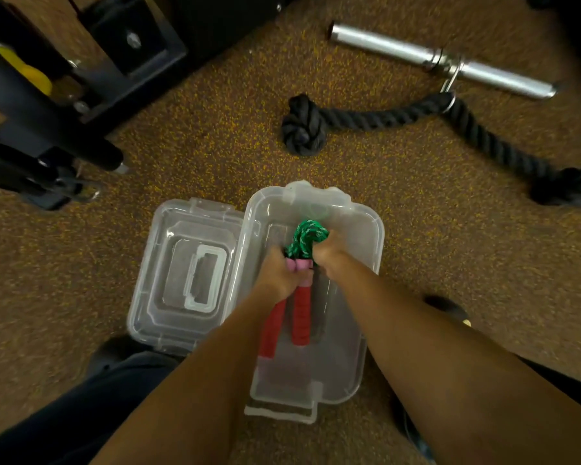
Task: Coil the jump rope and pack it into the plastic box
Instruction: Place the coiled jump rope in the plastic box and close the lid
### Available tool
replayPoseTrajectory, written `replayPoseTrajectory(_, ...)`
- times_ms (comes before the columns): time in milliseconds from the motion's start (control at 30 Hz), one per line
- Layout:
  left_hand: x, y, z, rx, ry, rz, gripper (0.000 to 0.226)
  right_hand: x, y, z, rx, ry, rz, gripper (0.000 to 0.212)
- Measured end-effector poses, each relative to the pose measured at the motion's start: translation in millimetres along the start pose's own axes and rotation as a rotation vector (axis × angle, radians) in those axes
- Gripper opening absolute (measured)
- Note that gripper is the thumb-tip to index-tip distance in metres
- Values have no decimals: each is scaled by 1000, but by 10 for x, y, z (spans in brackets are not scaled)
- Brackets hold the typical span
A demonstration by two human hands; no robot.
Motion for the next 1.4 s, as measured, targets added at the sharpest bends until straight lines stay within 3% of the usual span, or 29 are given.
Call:
replayPoseTrajectory(100,16,39,-62,147,209,55,67,40,-19,15,49,25,48,48)
replayPoseTrajectory(200,7,9,-76,186,253,103,86,50,-58,50,61,74,137,44)
replayPoseTrajectory(333,12,-40,-107,273,278,141,77,32,-157,127,99,33,208,45)
replayPoseTrajectory(533,-32,-4,-312,363,281,136,77,-7,-308,158,221,-202,-31,41)
replayPoseTrajectory(800,-40,-109,-104,297,685,-5,74,-79,-441,170,239,-117,-89,57)
replayPoseTrajectory(900,-62,-146,-9,394,766,-29,65,-141,-531,155,161,-122,-60,55)
replayPoseTrajectory(967,-129,-207,133,500,618,-6,50,-192,-609,145,82,-141,-17,50)
replayPoseTrajectory(1033,-277,-328,374,491,363,16,36,-258,-703,126,10,-140,55,42)
replayPoseTrajectory(1133,-649,-477,759,283,-137,-24,22,-381,-876,77,-66,-72,172,37)
replayPoseTrajectory(1233,-1226,-465,835,128,-437,-11,23,-450,-1069,-1,-208,2,261,27)
replayPoseTrajectory(1333,-1708,-274,505,-66,-704,155,23,-435,-1149,-58,-330,78,305,16)
replayPoseTrajectory(1400,-1825,-95,193,-221,-694,381,18,-421,-1162,-75,-397,134,304,13)
Point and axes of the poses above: each hand's wrist, its own y-axis towards the middle knuckle, its own x-axis out of the palm, z = x × y, the point moved 1 cm from there along y, towards the middle knuckle, and after that the axes turned 12 degrees about z, right-handed, at the moved point
